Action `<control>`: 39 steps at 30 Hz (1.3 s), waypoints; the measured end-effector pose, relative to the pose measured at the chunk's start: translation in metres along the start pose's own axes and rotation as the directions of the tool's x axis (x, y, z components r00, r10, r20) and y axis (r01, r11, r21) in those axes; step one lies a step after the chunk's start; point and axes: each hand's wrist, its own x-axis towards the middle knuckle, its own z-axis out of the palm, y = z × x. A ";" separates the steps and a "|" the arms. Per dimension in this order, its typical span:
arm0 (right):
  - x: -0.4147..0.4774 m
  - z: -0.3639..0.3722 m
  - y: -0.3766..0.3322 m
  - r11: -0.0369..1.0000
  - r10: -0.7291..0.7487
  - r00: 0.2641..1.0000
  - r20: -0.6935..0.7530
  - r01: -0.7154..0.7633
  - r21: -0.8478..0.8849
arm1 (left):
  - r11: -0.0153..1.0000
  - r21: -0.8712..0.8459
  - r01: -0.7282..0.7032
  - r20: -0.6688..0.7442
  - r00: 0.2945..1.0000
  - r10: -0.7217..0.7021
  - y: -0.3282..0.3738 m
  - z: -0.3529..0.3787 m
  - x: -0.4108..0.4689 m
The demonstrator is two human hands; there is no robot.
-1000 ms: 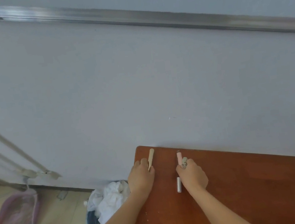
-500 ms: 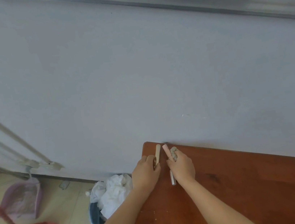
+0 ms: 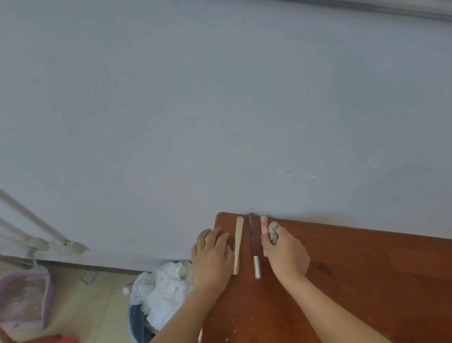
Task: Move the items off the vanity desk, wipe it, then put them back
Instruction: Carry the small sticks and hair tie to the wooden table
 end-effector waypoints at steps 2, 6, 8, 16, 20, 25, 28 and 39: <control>0.001 0.000 -0.002 1.000 -0.018 1.000 0.009 0.018 -0.004 | 1.000 -0.005 -0.001 0.013 1.000 0.001 -0.001 0.000 -0.001; 0.006 0.001 0.010 0.983 -0.172 0.981 -0.088 0.165 -0.085 | 1.000 -0.027 -0.007 0.024 1.000 0.008 -0.005 0.001 -0.002; 0.011 0.004 0.022 0.932 -0.333 0.940 -0.074 0.316 -0.177 | 0.999 -0.039 -0.007 0.035 0.999 0.008 -0.007 0.001 -0.003; 0.014 0.001 0.040 0.803 -0.530 0.837 0.138 0.547 -0.234 | 0.998 -0.061 -0.008 -0.002 1.000 0.007 -0.009 0.005 -0.004; 0.013 0.003 0.037 0.821 -0.529 0.844 0.085 0.534 -0.203 | 0.996 -0.086 -0.006 -0.008 1.000 0.005 -0.009 0.008 -0.005; 0.013 0.005 0.019 0.843 -0.494 0.869 0.002 0.480 -0.244 | 0.993 -0.115 -0.006 -0.009 1.000 0.005 -0.009 0.010 -0.006; 0.007 0.006 0.015 0.818 -0.532 0.844 -0.075 0.489 -0.301 | 0.992 -0.123 -0.011 -0.017 1.000 0.009 -0.008 0.009 -0.006; -0.012 0.017 0.021 0.794 -0.592 0.792 -0.151 0.541 -0.279 | 0.998 -0.013 -0.057 -0.028 0.998 0.057 -0.015 -0.001 -0.008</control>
